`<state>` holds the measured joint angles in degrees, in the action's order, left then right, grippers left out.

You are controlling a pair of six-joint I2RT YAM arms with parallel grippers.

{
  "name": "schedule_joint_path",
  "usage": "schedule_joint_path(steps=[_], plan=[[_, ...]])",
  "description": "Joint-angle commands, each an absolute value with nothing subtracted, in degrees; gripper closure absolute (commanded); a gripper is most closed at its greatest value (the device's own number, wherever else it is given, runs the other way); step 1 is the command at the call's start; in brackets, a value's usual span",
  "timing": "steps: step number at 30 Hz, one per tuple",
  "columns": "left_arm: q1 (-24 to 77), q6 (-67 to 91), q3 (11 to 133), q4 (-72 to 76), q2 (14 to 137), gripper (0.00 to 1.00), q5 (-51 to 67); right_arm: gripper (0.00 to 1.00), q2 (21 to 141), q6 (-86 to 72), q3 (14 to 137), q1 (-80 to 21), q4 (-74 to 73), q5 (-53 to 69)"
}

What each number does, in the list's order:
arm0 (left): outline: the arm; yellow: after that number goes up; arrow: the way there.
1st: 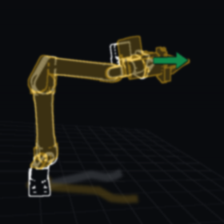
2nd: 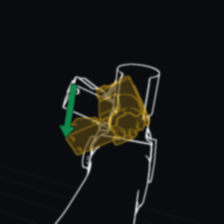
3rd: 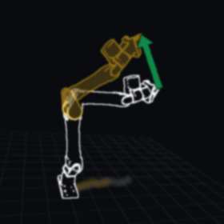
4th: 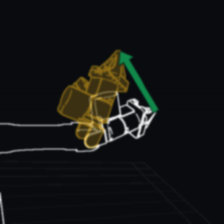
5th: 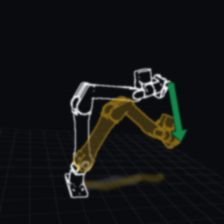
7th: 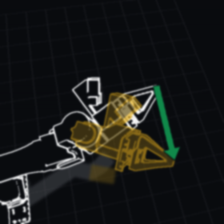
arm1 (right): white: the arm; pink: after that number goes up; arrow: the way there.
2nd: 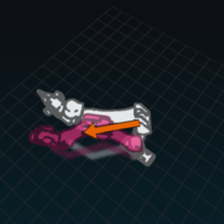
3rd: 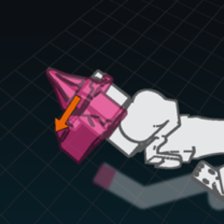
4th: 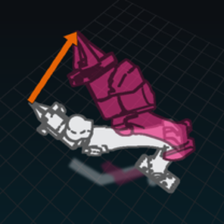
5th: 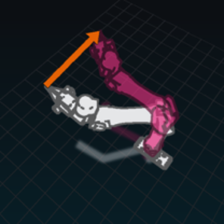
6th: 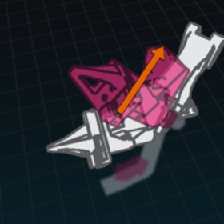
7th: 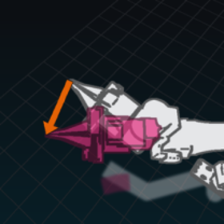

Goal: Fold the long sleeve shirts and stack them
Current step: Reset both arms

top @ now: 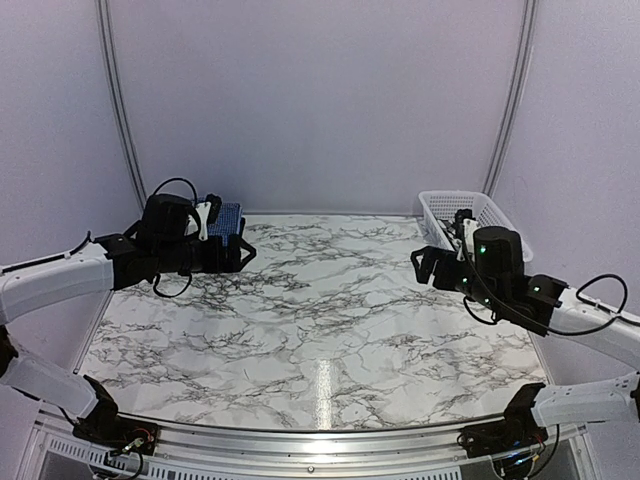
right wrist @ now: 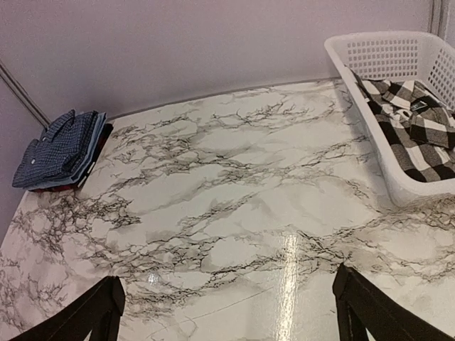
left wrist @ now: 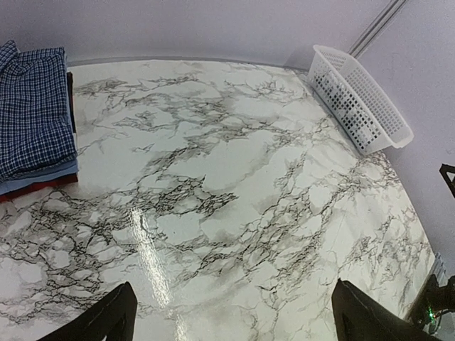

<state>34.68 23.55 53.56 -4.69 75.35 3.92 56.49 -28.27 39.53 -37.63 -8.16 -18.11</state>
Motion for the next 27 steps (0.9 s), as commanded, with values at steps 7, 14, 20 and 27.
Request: schedule_joint_path(steps=[7,14,20,27], plan=[[34.89,23.09,52.88,0.97,72.43,0.01,5.31,0.02,54.69,-29.20,44.74,-37.12,-16.01,-27.36],[34.82,22.78,53.35,0.97,72.36,0.01,5.71,0.01,50.73,-29.69,42.22,-37.15,-12.18,-28.52],[34.84,23.07,53.26,0.90,72.09,0.01,5.72,0.02,48.13,-26.41,41.80,-37.13,-10.83,-29.35],[34.84,23.29,53.16,0.79,71.64,0.01,5.27,0.01,48.16,-22.15,42.07,-37.14,-10.38,-24.64]])
